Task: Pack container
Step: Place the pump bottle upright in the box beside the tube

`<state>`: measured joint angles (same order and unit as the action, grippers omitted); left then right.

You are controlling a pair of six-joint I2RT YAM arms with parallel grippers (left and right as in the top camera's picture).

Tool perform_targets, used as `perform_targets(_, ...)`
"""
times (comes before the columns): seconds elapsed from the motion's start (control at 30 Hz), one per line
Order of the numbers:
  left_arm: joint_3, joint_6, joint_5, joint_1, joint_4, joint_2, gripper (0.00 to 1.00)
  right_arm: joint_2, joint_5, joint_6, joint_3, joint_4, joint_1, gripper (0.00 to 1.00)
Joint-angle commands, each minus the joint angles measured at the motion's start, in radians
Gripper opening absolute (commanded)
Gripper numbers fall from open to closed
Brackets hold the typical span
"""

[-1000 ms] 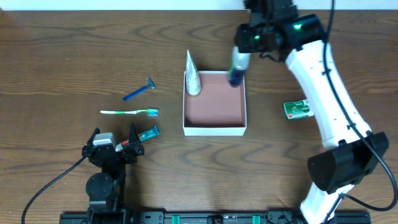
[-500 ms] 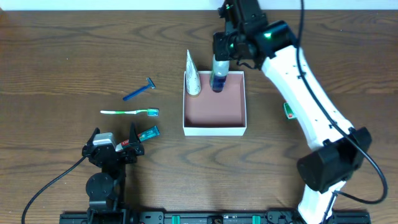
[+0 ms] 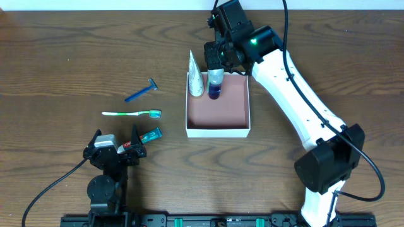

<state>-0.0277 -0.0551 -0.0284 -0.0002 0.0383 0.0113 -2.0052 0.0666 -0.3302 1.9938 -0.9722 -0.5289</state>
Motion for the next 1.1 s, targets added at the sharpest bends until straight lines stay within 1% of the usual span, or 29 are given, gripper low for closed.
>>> perform_targets(0.0, 0.024, 0.005, -0.005, 0.006, 0.032, -0.001, 0.98, -0.029, -0.01, -0.014, 0.004, 0.013, -0.006, 0.32)
perform_targets(0.2, 0.024, 0.005, -0.005, 0.006, 0.033, -0.001, 0.98, -0.086, -0.01, -0.013, 0.004, 0.028, -0.017, 0.32)
perform_targets(0.5, 0.024, 0.005, -0.005, 0.006, 0.033, -0.001, 0.98, -0.111, -0.01, -0.001, 0.004, 0.061, -0.022, 0.33)
perform_targets(0.53, 0.024, 0.005, -0.005, 0.006, 0.032, -0.001, 0.98, -0.111, -0.01, 0.003, 0.004, 0.064, -0.022, 0.34)
perform_targets(0.6, 0.024, 0.005, -0.005, 0.006, 0.032, -0.001, 0.98, -0.111, -0.01, 0.006, 0.004, 0.068, -0.022, 0.43)
perform_targets(0.73, 0.024, 0.005, -0.005, 0.006, 0.033, -0.001, 0.98, -0.111, -0.01, 0.014, 0.004, 0.072, -0.022, 0.53)
perform_targets(0.8, 0.024, 0.005, -0.005, 0.006, 0.033, -0.001, 0.98, -0.111, -0.01, 0.014, 0.004, 0.072, -0.022, 0.55)
perform_targets(1.0, 0.024, 0.005, -0.005, 0.006, 0.032, -0.001, 0.98, -0.111, -0.01, 0.029, 0.005, 0.092, -0.018, 0.57)
perform_targets(1.07, 0.024, 0.005, -0.005, 0.006, 0.032, -0.001, 0.98, -0.109, -0.011, 0.032, 0.011, 0.101, -0.012, 0.59)
